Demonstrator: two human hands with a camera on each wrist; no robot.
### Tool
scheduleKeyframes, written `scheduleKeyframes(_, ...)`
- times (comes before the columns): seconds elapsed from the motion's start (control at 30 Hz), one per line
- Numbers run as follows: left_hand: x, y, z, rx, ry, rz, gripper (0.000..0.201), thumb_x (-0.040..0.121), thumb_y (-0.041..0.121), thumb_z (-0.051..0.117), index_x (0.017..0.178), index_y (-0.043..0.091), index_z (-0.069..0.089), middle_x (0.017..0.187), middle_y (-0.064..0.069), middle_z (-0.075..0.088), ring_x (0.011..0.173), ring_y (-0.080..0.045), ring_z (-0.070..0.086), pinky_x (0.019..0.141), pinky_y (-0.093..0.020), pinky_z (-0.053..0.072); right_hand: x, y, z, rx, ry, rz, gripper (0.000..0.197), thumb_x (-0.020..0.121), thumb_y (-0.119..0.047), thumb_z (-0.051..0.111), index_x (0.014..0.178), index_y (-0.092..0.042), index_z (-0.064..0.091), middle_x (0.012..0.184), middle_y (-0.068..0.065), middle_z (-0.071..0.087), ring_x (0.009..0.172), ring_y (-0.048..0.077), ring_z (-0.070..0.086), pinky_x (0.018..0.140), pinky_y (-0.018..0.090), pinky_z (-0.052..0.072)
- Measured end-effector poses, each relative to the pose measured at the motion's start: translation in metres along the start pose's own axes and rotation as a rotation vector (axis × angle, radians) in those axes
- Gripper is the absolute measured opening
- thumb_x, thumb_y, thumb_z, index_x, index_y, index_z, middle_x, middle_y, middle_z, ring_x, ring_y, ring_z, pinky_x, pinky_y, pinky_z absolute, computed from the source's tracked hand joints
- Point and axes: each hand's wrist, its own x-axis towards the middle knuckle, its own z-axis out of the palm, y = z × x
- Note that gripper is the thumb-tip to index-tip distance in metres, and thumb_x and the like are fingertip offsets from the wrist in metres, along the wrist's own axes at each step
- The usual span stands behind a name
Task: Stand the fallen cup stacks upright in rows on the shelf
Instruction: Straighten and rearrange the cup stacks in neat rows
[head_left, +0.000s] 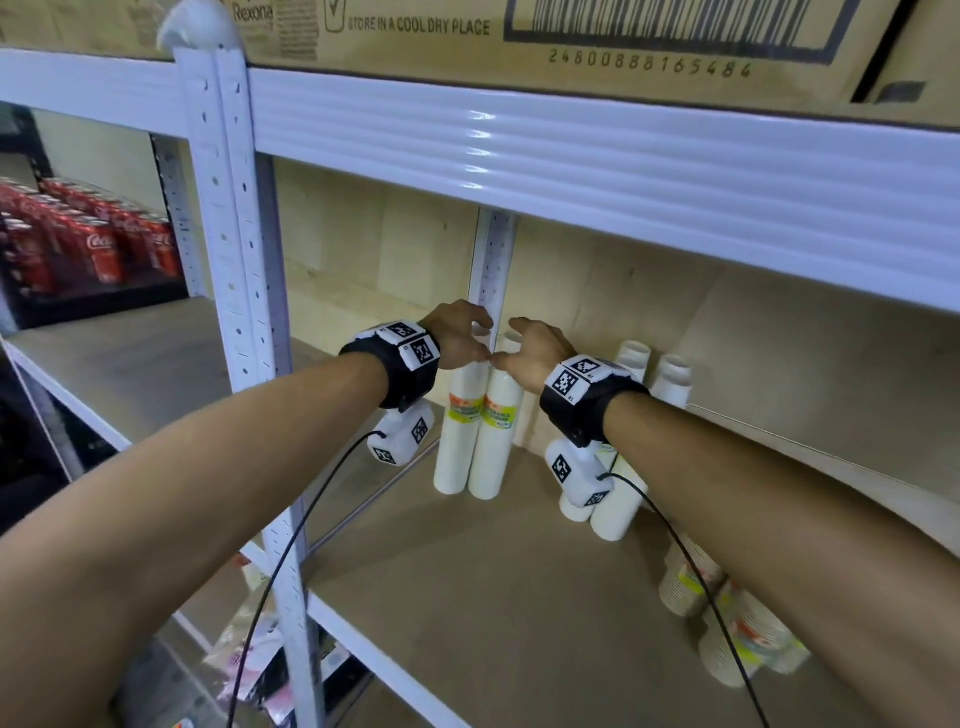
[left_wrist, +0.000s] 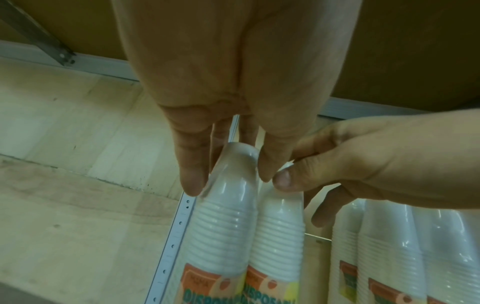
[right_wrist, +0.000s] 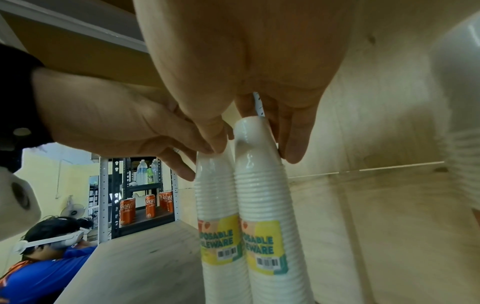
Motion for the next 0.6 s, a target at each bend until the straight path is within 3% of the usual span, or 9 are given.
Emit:
scheduleKeyframes(0.17, 0.001, -0.003, 0.004, -0.009, 0.025, 0.017, 0.043, 0.090, 0.020, 0.066, 0.133, 0.022, 0.056, 0.147, -0.004, 0.042, 0.131, -0.025, 0.046, 0.098, -0.030, 0.042, 0.001, 0.006, 0.002, 0.033, 0.019, 0.010, 0.049, 0.093, -0.019, 0.062, 0.139, -0.009, 0.049, 0.140, 0.003, 0.056, 0.127, 0.023, 0.053, 0.104, 0.030, 0.044)
scheduleKeyframes(0.4, -0.003, -0.001, 0.004, -0.027, 0.041, 0.032, 0.042, 0.089, 0.019, 0.067, 0.130, 0.020, 0.059, 0.144, -0.004, 0.046, 0.128, -0.025, 0.048, 0.095, -0.029, 0.043, -0.003, 0.006, -0.002, 0.027, 0.014, -0.005, 0.046, 0.093, -0.018, 0.062, 0.136, -0.008, 0.051, 0.139, 0.006, 0.057, 0.125, 0.025, 0.054, 0.101, 0.031, 0.046)
scheduleKeyframes(0.6, -0.008, 0.006, 0.000, -0.047, 0.033, 0.042, 0.044, 0.087, 0.019, 0.069, 0.130, 0.020, 0.059, 0.143, -0.003, 0.047, 0.126, -0.024, 0.050, 0.090, -0.027, 0.043, -0.014, 0.005, -0.010, -0.008, 0.036, -0.005, 0.042, 0.092, -0.018, 0.062, 0.132, -0.007, 0.053, 0.136, 0.009, 0.057, 0.120, 0.028, 0.056, 0.088, 0.028, 0.045)
